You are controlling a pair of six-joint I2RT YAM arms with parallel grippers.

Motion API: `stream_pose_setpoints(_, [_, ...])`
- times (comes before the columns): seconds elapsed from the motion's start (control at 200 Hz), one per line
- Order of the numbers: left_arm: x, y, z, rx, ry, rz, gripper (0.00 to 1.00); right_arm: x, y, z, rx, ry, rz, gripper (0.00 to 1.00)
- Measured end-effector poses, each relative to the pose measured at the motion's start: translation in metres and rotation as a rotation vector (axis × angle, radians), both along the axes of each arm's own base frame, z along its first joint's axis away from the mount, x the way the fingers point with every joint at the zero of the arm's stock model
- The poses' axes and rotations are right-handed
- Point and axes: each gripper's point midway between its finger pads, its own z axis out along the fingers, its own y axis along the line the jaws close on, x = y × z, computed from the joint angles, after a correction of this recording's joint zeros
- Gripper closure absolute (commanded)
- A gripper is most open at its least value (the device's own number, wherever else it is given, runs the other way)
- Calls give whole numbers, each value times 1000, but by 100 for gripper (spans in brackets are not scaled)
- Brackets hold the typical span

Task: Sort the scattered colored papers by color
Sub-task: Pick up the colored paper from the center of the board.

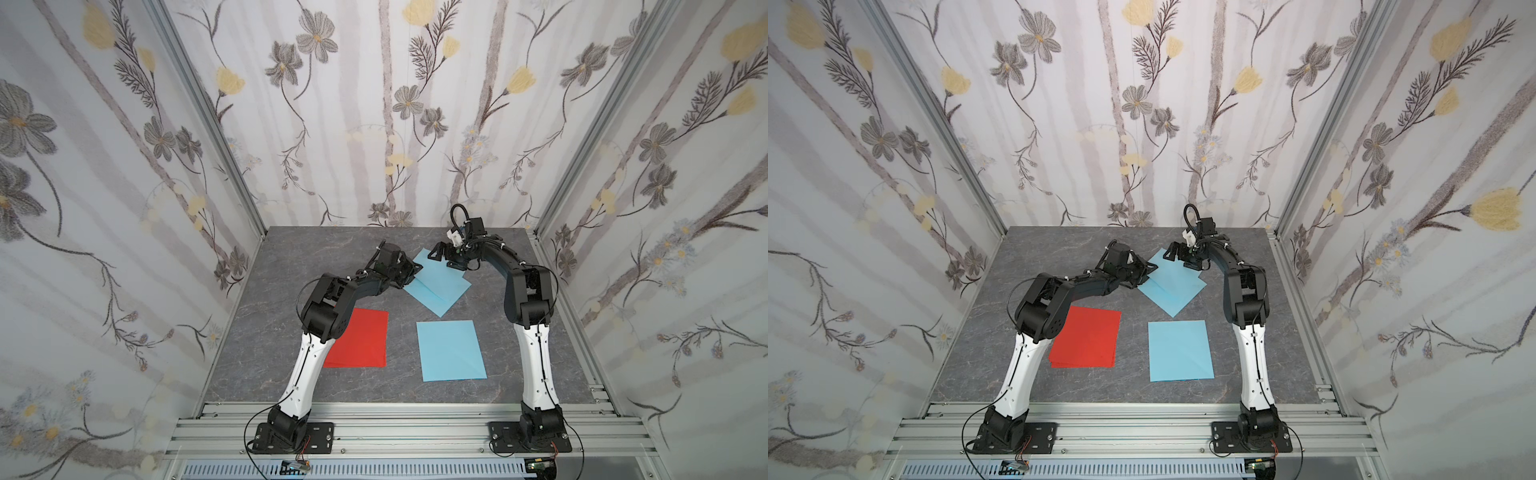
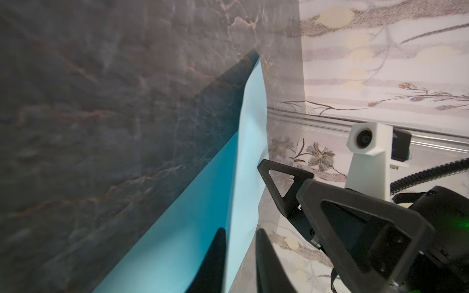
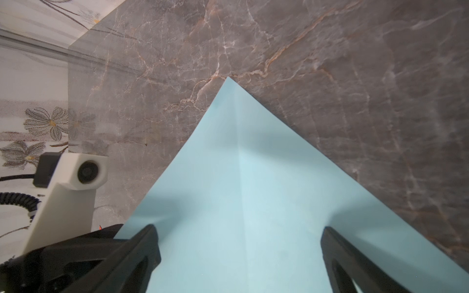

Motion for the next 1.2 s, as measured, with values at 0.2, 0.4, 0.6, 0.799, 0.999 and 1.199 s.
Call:
stream_pose_setpoints(0.2, [2, -8, 1, 53, -24, -76, 100, 1, 0, 5, -7, -11, 2, 0])
stream_pose_setpoints(0.4, [-5, -7, -10, 83, -8, -112, 100, -1, -8, 25, -82, -7, -21, 0])
stream_pose_setpoints(0.6, [-3, -20, 15, -36, -70, -141, 100, 15, -27, 100, -73, -148, -67, 0])
stream_pose_setpoints(0.799, [-1, -52, 87, -302, -208, -259, 100, -14, -31, 116, -82, -130, -57, 0])
stream_pose_setpoints(0.999, [-37, -70, 118, -512, -166, -401, 100, -48, -39, 112, -107, -88, -39, 0])
stream_pose_setpoints(1.199, [-90, -69, 138, -608, -118, -525, 100, -80, -43, 112, -128, -64, -21, 0])
